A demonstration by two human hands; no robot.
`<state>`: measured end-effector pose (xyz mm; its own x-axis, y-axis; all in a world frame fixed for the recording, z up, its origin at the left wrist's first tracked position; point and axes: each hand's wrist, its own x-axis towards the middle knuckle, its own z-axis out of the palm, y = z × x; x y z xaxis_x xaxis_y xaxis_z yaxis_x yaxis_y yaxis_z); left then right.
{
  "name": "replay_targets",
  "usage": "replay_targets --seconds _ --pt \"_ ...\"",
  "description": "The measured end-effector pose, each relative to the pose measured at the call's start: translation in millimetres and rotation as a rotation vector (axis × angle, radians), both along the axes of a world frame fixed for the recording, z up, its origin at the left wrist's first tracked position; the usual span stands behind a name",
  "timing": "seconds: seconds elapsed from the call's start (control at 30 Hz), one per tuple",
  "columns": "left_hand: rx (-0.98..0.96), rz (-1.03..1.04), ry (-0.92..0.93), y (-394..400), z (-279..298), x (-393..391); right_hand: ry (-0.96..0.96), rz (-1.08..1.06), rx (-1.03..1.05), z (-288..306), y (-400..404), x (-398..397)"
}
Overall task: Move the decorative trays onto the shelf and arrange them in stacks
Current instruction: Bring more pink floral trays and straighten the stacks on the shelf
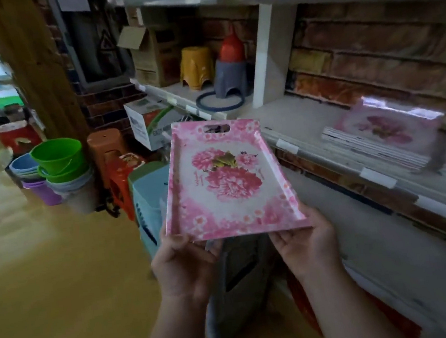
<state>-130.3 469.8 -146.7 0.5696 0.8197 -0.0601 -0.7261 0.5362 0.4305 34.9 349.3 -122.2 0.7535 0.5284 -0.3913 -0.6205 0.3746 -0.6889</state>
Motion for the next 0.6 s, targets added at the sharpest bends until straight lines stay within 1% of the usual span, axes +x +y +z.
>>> replay_targets --seconds 0.13,0.23,0.43,0.6 --pt "0.042 -0.103 -0.036 52 13 43 -0.035 -0.105 0.043 14 33 11" --pt "0.041 -0.208 -0.064 74 13 72 -0.067 -0.201 0.077 17 38 18" --pt "0.103 -0.464 -0.066 75 14 128 -0.046 -0.417 0.166 17 8 44" --pt "0.222 -0.578 -0.054 68 20 179 -0.034 -0.563 0.186 23 -7 69"
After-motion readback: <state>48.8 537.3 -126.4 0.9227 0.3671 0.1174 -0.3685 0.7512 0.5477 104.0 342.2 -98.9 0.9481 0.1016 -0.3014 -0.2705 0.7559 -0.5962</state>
